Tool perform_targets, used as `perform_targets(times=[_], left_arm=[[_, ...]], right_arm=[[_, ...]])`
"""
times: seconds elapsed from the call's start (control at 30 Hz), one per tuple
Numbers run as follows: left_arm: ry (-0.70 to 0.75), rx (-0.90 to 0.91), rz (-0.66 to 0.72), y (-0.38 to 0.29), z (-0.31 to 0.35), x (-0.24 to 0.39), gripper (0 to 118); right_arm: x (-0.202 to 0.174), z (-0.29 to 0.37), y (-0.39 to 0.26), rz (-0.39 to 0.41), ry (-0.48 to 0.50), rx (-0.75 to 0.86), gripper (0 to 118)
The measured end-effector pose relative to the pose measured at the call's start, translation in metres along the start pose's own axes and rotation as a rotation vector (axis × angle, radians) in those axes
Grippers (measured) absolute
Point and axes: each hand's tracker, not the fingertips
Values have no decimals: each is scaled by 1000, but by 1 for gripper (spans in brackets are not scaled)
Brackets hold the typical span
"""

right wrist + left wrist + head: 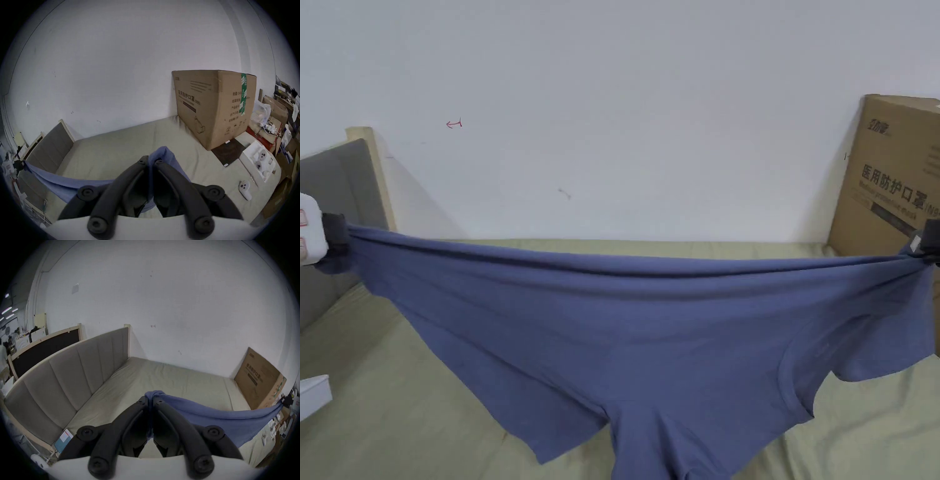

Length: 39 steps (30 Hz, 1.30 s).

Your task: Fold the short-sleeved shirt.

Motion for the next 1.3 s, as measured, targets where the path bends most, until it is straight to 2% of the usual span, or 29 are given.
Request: perform_targets(times=[0.07, 0.2, 0.27, 0.37, 0.5, 0.63, 0.8, 0.97, 1.1, 1.13, 1.17, 1.2, 1.23, 1.27, 1.3], left_arm=[[8, 52, 33, 4, 0, -4, 3], [19, 52, 16, -7, -2, -21, 3], [30, 40, 23, -23, -3, -30, 3], [65, -18, 0, -61, -13, -45, 3], [85, -170, -38, -128, -25, -70, 3], [99, -317, -32, -204, -13, -86, 3], [40, -451, -72, -282, 10, -104, 3], [48, -506, -94, -318, 28, -115, 3], [47, -530, -128, -326, 32, -112, 3], [40, -557, -158, -327, 32, -109, 4], [37, -557, -192, -327, 33, -104, 6], [51, -534, -222, -326, 36, -100, 12], [55, -526, -222, -324, 38, -97, 36], [56, -532, -210, -319, 39, -95, 61], [57, -535, -183, -314, 41, -93, 86]], right_arm=[[-8, -6, 2, -25, 25, 30, 3], [-14, -14, -13, -37, 51, 34, 3], [-14, -20, -33, -8, 75, -11, 3], [-12, -30, -74, 22, 55, -83, 3], [3, -45, -141, -25, 44, -229, 3], [19, -47, -208, -8, -9, -357, 3], [45, -31, -280, -53, -54, -476, 3], [69, -23, -319, -108, -70, -525, 3], [73, -24, -326, -113, -68, -510, 3], [72, -24, -325, -109, -70, -506, 6], [71, -24, -324, -97, -74, -506, 19], [69, -24, -322, -69, -103, -513, 44], [69, -24, -321, -43, -126, -525, 81], [70, -21, -319, -45, -122, -511, 89], [69, -13, -317, -48, -114, -489, 88]])
